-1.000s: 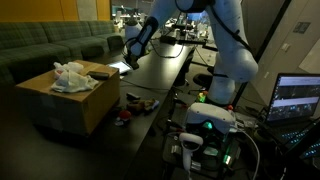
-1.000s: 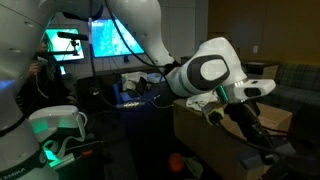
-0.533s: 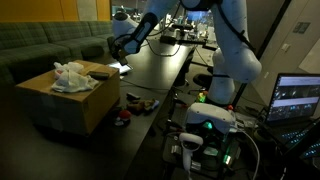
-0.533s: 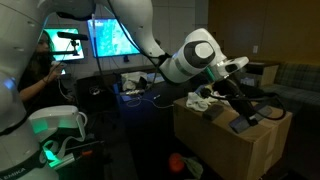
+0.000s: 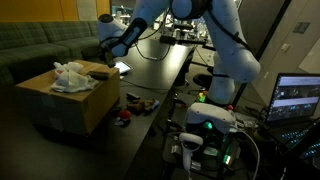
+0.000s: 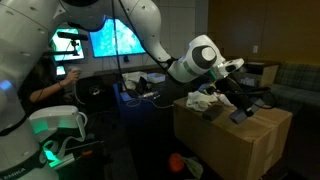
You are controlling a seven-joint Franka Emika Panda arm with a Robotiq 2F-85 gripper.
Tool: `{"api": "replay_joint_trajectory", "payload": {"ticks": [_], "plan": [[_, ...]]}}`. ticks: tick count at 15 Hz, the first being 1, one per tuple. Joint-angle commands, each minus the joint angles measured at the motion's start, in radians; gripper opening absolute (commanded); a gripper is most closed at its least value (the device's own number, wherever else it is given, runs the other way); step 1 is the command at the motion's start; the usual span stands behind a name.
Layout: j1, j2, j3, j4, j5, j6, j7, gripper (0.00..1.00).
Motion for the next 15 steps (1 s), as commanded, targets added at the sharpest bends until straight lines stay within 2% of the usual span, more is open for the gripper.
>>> {"api": "replay_joint_trajectory", "payload": {"ticks": [1, 6, 11, 12, 13, 14, 15], "plan": [[-0.082, 0.121, 0.065, 0.2, 0.005, -0.067, -0.038, 0.32], [-0.17, 0.22, 0.148, 0.364, 0.036, -0.144, -0.127, 0.32], [-0.237, 0.21, 0.257, 0.403, 0.091, -0.172, -0.322, 0.32], [-0.243, 0.208, 0.269, 0.407, 0.101, -0.185, -0.348, 0.5], [-0.251, 0.204, 0.283, 0.407, 0.112, -0.19, -0.375, 0.82], [-0.253, 0.198, 0.289, 0.405, 0.117, -0.204, -0.396, 0.83], [-0.252, 0.194, 0.29, 0.403, 0.118, -0.212, -0.407, 0.89]]}}
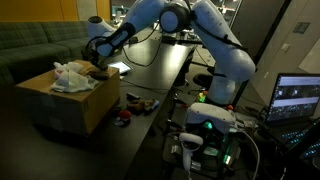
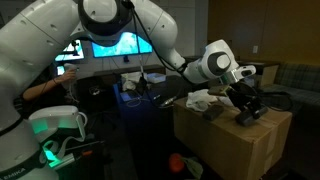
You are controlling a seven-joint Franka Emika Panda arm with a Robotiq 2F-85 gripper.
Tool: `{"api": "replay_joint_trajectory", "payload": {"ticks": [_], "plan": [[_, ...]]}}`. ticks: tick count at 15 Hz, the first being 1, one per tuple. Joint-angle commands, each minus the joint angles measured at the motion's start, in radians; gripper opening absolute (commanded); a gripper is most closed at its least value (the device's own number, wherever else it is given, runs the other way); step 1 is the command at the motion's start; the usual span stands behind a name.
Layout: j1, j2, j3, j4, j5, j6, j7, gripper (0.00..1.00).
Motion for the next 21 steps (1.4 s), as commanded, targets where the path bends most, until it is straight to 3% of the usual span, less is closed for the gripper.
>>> {"api": "replay_joint_trajectory", "payload": {"ticks": [1, 2, 10, 16, 21], "plan": [[-0.016, -0.006, 0.026, 0.029, 0.023, -0.048, -0.079, 0.96], [-0.009, -0.014, 0.017, 0.019, 0.014, -0.048, -0.074, 1.0], [0.025, -0.136, 0.022, -0.117, -0.012, 0.017, -0.082, 1.0], [-0.019, -0.259, 0.157, -0.295, 0.041, 0.058, -0.265, 1.0], [-0.069, -0.291, 0.238, -0.387, 0.101, 0.047, -0.402, 1.0]]}}
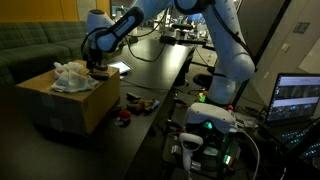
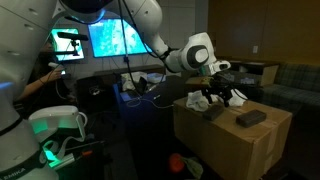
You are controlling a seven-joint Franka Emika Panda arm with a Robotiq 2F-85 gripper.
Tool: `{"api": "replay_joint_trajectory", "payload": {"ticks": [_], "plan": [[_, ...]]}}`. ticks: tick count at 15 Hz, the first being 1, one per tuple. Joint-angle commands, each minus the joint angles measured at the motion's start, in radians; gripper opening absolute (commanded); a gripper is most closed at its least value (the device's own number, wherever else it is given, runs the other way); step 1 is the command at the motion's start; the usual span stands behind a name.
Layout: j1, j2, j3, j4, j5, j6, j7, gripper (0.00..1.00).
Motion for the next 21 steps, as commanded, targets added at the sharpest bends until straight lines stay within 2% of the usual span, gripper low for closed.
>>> {"api": "replay_joint_trajectory", "payload": {"ticks": [1, 9, 11, 16, 17, 18, 21], "plan": [[-0.05, -0.049, 0.049, -0.091, 0.046, 0.021, -0.11, 1.0], [-0.1, -0.029, 0.06, -0.106, 0.058, 0.026, -0.196, 1.0], [-0.118, -0.02, 0.083, -0.1, 0.08, 0.02, -0.238, 1.0], [-0.195, 0.014, 0.198, -0.08, 0.192, -0.023, -0.432, 1.0], [-0.201, 0.017, 0.207, -0.079, 0.204, -0.034, -0.457, 0.76], [-0.206, 0.017, 0.215, -0.078, 0.216, -0.046, -0.478, 0.75], [-0.211, -0.007, 0.216, -0.087, 0.225, -0.069, -0.501, 0.52]]}}
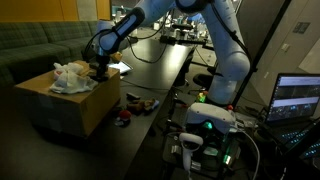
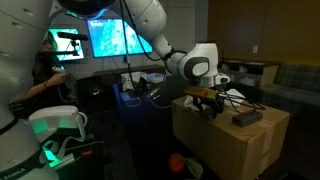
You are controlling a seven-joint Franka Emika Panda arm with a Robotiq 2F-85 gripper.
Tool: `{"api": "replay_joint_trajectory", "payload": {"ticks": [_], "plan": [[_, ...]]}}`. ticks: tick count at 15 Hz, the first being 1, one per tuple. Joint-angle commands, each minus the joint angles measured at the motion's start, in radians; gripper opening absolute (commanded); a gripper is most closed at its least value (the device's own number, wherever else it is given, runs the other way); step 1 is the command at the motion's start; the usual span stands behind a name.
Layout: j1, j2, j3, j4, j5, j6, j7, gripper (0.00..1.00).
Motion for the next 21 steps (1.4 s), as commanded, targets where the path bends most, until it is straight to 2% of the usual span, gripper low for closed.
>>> {"api": "replay_joint_trajectory", "payload": {"ticks": [1, 3, 9, 17, 21], "plan": [[-0.011, -0.022, 0.014, -0.01, 0.029, -0.036, -0.047, 0.43], [-0.003, -0.05, 0.001, -0.032, 0.02, -0.034, -0.032, 0.31], [0.008, -0.155, -0.025, -0.153, 0.004, -0.001, 0.005, 0.31], [0.013, -0.426, -0.094, -0.492, 0.005, 0.072, 0.117, 0.31], [0.006, -0.465, -0.137, -0.612, 0.016, 0.085, 0.193, 0.31]]}}
